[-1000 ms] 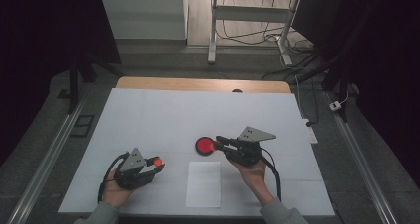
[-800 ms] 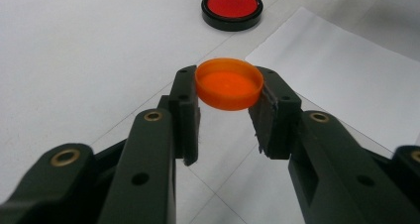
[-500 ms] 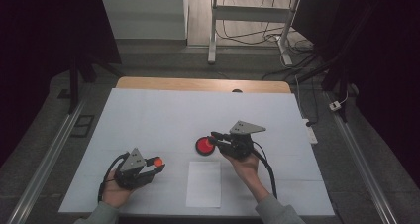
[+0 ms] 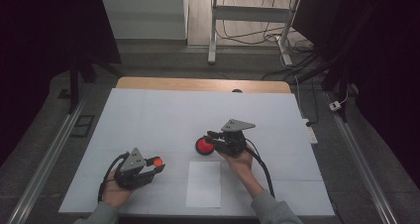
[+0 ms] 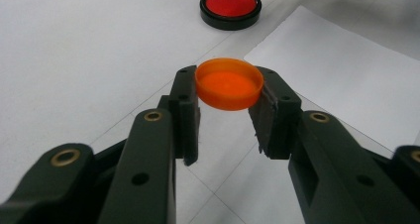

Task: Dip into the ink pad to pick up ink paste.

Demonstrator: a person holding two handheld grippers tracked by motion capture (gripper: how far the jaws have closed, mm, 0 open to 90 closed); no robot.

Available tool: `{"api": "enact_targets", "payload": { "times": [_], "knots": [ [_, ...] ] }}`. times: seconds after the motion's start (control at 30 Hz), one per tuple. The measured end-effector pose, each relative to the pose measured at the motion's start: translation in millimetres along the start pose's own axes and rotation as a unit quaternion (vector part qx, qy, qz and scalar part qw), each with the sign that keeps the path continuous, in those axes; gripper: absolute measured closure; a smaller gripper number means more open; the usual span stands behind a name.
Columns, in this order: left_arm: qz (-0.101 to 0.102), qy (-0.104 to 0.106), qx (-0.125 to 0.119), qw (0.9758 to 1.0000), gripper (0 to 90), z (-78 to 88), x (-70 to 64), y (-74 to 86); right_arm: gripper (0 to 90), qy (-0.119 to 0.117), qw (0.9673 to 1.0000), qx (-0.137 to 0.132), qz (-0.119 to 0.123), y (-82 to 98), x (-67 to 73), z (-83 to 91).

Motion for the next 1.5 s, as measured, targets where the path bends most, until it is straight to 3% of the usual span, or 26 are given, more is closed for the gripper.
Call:
{"api": "enact_targets", "payload": {
  "times": [0.27, 1.1, 1.4, 1.5],
  "knots": [
    [0.0, -0.002, -0.003, 1.0, 65.0, 0.8, 0.5, -0.6, 72.8, 0.011, 0.9997, 0.018, 0.01, 6.8, -2.7, -11.4],
    [0.001, -0.004, 0.004, 1.0, 65.0, -0.8, 0.7, 0.8, 72.7, 0.031, 0.9989, 0.028, 0.021, 15.4, -6.7, -26.8],
    [0.003, -0.004, 0.002, 1.0, 65.0, -0.1, 0.6, 0.7, 72.7, 0.032, 0.9979, 0.043, 0.037, 21.5, -4.0, -31.0],
    [0.004, -0.003, 0.002, 1.0, 65.0, 0.2, 0.4, 0.8, 72.8, 0.035, 0.9971, 0.043, 0.052, 21.8, -2.4, -30.9]
  ]
}}
Point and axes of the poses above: each handheld gripper's, and its own axes: z roughly backward along the jaws, y roughly out of its underside, x roughly to its left, the point moved 7 cm from there along -z, roughly forward along the jaws, and after that the axes turned 7 degrees about y, right-handed, at the moved point
